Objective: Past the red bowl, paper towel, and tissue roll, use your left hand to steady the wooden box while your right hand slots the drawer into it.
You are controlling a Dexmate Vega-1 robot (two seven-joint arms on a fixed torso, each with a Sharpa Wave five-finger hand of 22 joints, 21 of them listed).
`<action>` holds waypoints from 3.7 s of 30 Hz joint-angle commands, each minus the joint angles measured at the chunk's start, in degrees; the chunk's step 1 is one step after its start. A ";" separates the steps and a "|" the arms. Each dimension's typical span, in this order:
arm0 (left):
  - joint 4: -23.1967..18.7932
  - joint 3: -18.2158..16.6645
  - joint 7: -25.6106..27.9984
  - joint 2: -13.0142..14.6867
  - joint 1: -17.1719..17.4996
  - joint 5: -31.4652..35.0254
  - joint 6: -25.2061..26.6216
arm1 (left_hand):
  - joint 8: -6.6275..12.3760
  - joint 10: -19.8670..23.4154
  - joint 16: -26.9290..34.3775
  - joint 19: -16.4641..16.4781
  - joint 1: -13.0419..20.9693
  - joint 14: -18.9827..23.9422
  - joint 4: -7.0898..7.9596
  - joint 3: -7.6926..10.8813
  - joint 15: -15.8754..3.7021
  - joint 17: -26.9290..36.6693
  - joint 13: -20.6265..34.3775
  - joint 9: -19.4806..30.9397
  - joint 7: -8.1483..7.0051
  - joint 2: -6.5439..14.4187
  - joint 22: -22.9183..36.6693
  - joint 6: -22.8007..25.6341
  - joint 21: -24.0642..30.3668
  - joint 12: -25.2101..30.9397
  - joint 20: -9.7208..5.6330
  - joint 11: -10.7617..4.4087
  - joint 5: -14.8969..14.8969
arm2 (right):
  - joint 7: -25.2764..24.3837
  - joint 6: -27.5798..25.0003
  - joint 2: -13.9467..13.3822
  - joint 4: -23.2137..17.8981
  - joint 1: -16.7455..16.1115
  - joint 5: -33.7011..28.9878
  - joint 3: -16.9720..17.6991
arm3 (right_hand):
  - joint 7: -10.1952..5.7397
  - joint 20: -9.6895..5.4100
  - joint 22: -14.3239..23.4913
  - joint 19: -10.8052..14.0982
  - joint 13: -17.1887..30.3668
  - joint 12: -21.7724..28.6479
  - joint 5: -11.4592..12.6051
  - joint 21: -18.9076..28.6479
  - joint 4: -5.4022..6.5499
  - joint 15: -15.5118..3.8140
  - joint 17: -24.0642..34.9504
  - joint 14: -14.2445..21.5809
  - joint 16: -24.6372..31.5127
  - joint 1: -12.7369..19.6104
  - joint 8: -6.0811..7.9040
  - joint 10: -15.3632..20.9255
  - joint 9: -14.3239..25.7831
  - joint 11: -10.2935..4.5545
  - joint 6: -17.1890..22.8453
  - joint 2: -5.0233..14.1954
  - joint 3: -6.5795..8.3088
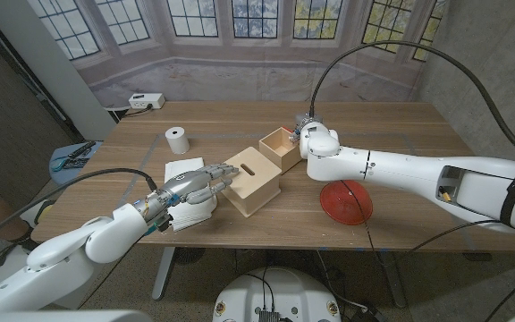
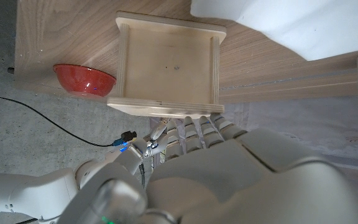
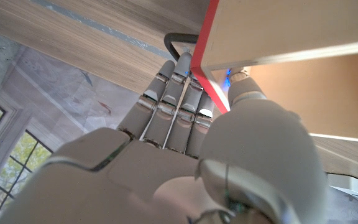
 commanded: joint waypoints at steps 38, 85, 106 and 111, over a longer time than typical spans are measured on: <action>-0.49 0.94 0.84 2.40 -2.11 -2.05 1.67 | -0.13 0.63 -0.11 0.84 -0.24 0.56 -0.21 1.06 -0.13 0.01 0.27 0.17 -0.18 -0.19 0.07 0.34 0.29 -0.20 0.27 -0.17 0.04 | -0.32 -2.50 -4.30 -7.18 -1.56 -0.25 2.60 | -3.68 -1.69 0.29 0.45 0.18 0.14 0.01 0.12 0.10 -6.55 0.17 1.27 0.37 2.39 0.08 1.65 0.25 -0.77 4.34 0.71 -0.62; -1.83 -2.17 0.08 -0.25 -2.84 -0.34 -0.16 | -0.06 0.58 -0.13 1.04 -0.19 0.63 -0.42 1.68 -0.29 -0.02 0.28 0.18 -0.12 -0.53 0.08 0.67 0.31 -0.33 0.24 -0.37 -0.01 | -1.47 -9.78 -6.84 -14.79 -4.31 -1.76 1.92 | -3.54 -1.42 0.29 0.79 0.28 0.05 -0.07 0.09 0.28 -6.56 0.17 1.77 0.13 3.17 -0.24 2.14 0.27 -0.68 5.26 0.80 -1.28; -0.52 -1.02 1.38 -0.39 -3.15 0.53 -1.01 | -0.08 0.67 -0.13 1.02 -0.23 0.65 -0.39 1.91 -0.29 -0.01 0.28 0.19 -0.15 -0.51 0.08 0.68 0.29 -0.32 0.27 -0.48 -0.01 | -1.98 -12.19 -6.11 -17.17 -6.11 -1.43 2.63 | -3.65 -1.38 0.28 0.84 0.33 0.01 -0.07 0.04 0.37 -6.57 0.11 1.99 -0.02 3.33 -0.43 2.33 0.27 -0.62 5.45 0.89 -1.50; -0.39 -0.89 2.37 -0.65 -2.68 1.48 -1.15 | -0.11 0.66 -0.13 0.99 -0.24 0.64 -0.37 1.98 -0.16 0.00 0.29 0.19 -0.02 -0.50 0.09 0.63 0.28 -0.33 0.39 -0.35 -0.01 | -1.87 -12.71 -5.98 -17.65 -6.30 -1.27 2.76 | -3.49 -1.37 0.28 0.83 0.36 0.00 -0.08 0.02 0.41 -6.50 0.11 2.04 -0.04 3.33 -0.50 2.34 0.27 -0.58 5.42 0.89 -1.58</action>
